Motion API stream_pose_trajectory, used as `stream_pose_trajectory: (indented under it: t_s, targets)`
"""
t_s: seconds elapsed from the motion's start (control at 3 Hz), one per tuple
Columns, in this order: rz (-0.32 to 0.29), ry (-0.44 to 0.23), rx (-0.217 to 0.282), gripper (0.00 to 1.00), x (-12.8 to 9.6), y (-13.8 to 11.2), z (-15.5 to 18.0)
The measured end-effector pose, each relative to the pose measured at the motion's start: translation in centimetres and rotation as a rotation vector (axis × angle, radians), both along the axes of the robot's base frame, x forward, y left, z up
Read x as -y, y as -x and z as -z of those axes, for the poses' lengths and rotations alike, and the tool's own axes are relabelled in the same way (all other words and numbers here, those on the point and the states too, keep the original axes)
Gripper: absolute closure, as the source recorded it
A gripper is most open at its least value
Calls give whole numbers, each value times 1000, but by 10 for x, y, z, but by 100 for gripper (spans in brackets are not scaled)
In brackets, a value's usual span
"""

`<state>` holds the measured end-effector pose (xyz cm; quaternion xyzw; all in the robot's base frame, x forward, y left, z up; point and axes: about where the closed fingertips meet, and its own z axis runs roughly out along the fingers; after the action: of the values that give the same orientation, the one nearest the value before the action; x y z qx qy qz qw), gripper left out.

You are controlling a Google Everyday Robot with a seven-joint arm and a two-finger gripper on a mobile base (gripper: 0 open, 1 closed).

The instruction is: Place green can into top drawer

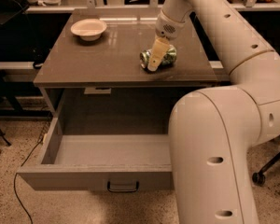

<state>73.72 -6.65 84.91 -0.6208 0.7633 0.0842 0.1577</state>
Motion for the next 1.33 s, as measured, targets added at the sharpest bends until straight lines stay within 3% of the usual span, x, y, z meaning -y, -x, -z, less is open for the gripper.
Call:
stream_pose_trajectory:
  t_s: [0.33,0.67,1.0,1.33]
  targets:
    - [24,-7,-32,42,8,1,15]
    - [48,-7,-30,65,23,6,14]
    - [56,-3,1,89,39,30,-7]
    - [28,-46,-7,100,32,95,-29]
